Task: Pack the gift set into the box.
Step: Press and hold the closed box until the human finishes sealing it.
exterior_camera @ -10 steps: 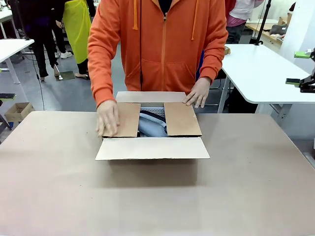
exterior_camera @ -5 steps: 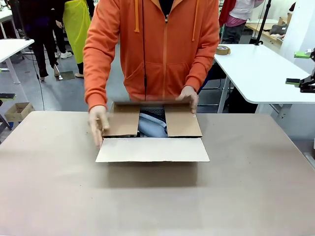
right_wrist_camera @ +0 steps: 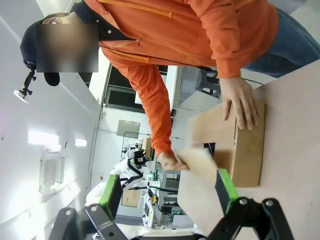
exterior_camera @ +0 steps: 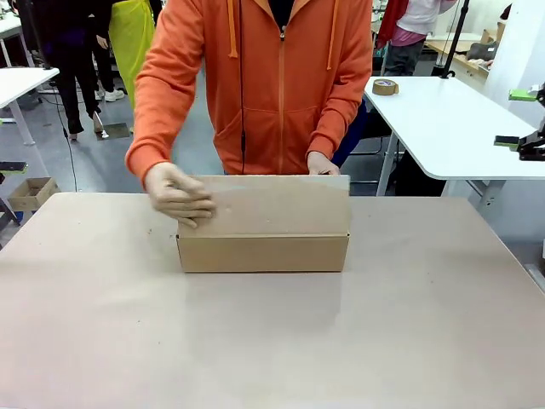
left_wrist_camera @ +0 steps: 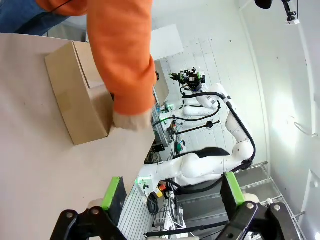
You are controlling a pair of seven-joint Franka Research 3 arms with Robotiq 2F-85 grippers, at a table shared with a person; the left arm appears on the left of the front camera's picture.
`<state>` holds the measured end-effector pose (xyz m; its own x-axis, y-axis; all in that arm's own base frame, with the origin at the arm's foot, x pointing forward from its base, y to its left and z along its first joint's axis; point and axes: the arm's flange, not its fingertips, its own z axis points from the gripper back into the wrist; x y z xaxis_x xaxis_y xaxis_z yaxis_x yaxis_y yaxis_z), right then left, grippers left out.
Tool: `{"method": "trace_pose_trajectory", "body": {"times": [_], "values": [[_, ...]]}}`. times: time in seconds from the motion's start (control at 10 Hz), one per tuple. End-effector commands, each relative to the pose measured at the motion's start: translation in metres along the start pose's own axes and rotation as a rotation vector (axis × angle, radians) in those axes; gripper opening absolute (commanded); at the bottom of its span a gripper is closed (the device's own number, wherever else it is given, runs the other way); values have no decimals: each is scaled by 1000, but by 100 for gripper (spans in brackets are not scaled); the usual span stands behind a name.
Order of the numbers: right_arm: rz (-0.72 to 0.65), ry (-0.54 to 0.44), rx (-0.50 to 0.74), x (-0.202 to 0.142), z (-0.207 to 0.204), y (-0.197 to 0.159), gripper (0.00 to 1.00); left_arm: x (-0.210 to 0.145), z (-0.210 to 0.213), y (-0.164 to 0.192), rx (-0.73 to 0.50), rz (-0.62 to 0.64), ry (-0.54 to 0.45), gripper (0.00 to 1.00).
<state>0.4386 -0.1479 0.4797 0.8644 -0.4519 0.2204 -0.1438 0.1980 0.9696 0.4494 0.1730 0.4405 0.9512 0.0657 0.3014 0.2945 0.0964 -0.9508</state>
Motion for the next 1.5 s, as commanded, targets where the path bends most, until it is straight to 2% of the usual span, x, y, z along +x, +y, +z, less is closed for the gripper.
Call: {"method": "trace_pose_trajectory", "body": {"times": [0.0,1.4], "values": [[0,8,-8,-1,2,2,100,-2,-3,-1,5,-2,0,100],[0,0,0,0,0,0,100,0,0,0,0,0,0,100]]}}
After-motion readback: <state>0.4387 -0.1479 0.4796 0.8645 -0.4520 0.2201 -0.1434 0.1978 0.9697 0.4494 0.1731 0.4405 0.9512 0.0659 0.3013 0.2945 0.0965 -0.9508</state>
